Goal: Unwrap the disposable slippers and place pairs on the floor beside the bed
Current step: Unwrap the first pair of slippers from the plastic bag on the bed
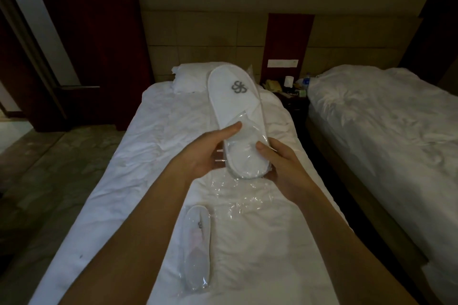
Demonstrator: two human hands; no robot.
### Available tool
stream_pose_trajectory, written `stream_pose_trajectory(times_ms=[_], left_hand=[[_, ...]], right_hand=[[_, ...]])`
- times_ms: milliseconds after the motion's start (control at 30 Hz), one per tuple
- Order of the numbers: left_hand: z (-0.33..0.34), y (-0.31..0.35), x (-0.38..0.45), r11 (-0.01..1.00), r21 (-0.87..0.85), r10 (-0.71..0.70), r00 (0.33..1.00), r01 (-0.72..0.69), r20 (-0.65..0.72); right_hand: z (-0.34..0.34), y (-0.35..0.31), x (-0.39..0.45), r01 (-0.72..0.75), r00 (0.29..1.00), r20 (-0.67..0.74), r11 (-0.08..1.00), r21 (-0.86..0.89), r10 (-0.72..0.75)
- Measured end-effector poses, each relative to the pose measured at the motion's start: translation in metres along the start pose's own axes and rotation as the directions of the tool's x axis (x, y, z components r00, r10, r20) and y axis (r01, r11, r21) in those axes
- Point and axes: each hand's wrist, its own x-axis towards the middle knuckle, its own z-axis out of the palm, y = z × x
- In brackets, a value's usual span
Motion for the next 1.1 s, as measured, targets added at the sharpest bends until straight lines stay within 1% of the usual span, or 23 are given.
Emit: stream_pose_trajectory(times_ms=[67, 167, 233, 267, 300, 333, 367, 400, 433, 467, 500, 533, 600, 667, 733, 833, 933, 1100], left_hand=[[0.001, -0.013, 0.002, 0.994, -0.104, -0.017, 1.000, 0.019, 0.023], [-0.001, -0.029, 0.005, 0.982, -0.184, 0.040, 0.999, -0.038, 0.006], [-0.001, -0.033, 0.006, 0.976, -0.206, 0.068, 0.998, -0.070, -0.014], [-0.001, -0.033, 0.007, 0.972, -0.219, 0.080, 0.997, -0.083, -0.020], [-0.002, -0.032, 0.007, 0.967, -0.239, 0.087, 0.996, -0.092, -0.032], [-0.003, -0.029, 0.007, 0.959, -0.265, 0.087, 0.995, -0.097, -0.051], [-0.005, -0.027, 0.007, 0.951, -0.290, 0.085, 0.994, -0.103, -0.074], [-0.008, -0.024, 0.007, 0.944, -0.310, 0.089, 0.992, -0.114, -0.093], [-0.012, -0.021, 0.007, 0.938, -0.321, 0.097, 0.989, -0.128, -0.110], [-0.015, -0.018, 0.007, 0.935, -0.327, 0.103, 0.986, -0.140, -0.127], [-0.019, -0.016, 0.007, 0.931, -0.333, 0.109, 0.984, -0.151, -0.142], [-0.021, -0.014, 0.008, 0.926, -0.341, 0.115, 0.982, -0.162, -0.152], [-0.025, -0.010, 0.007, 0.914, -0.367, 0.124, 0.980, -0.174, -0.156], [-0.026, -0.009, 0.007, 0.907, -0.380, 0.132, 0.980, -0.179, -0.147], [-0.026, -0.010, 0.006, 0.910, -0.372, 0.144, 0.980, -0.185, -0.135], [-0.025, -0.016, 0.004, 0.917, -0.355, 0.146, 0.981, -0.182, -0.125], [-0.022, -0.022, 0.001, 0.922, -0.342, 0.146, 0.982, -0.180, -0.121], [-0.022, -0.032, 0.001, 0.920, -0.350, 0.154, 0.985, -0.174, -0.084]], right_hand=[[0.002, 0.004, 0.000, -0.015, 1.000, -0.001, 1.000, 0.002, 0.015], [0.004, 0.011, -0.004, -0.006, 1.000, 0.002, 0.999, -0.041, 0.006], [0.008, 0.009, -0.006, 0.004, 1.000, 0.005, 0.996, -0.089, -0.003], [0.010, 0.007, -0.007, 0.012, 0.999, -0.032, 0.992, -0.122, -0.016], [0.011, 0.005, -0.009, 0.031, 0.991, -0.124, 0.984, -0.178, -0.053], [0.012, 0.004, -0.012, 0.076, 0.954, -0.262, 0.963, -0.260, -0.146], [0.012, 0.003, -0.018, 0.143, 0.872, -0.399, 0.927, -0.348, -0.284], [0.014, 0.002, -0.027, 0.221, 0.775, -0.484, 0.892, -0.395, -0.406], [0.017, 0.004, -0.040, 0.294, 0.718, -0.514, 0.874, -0.387, -0.469], [0.024, 0.009, -0.052, 0.339, 0.708, -0.511, 0.869, -0.360, -0.488], [0.032, 0.016, -0.064, 0.351, 0.735, -0.484, 0.878, -0.326, -0.474], [0.040, 0.025, -0.073, 0.326, 0.786, -0.445, 0.900, -0.290, -0.428], [0.054, 0.042, -0.082, 0.215, 0.885, -0.369, 0.952, -0.219, -0.284], [0.064, 0.051, -0.079, 0.111, 0.935, -0.325, 0.987, -0.116, -0.143], [0.070, 0.053, -0.072, 0.065, 0.948, -0.316, 0.997, 0.047, -0.047], [0.073, 0.050, -0.059, 0.076, 0.949, -0.315, 0.971, 0.229, 0.000], [0.079, 0.048, -0.050, 0.085, 0.963, -0.269, 0.949, 0.303, 0.000], [0.084, 0.050, -0.041, 0.061, 0.953, -0.294, 0.901, 0.429, 0.075]])
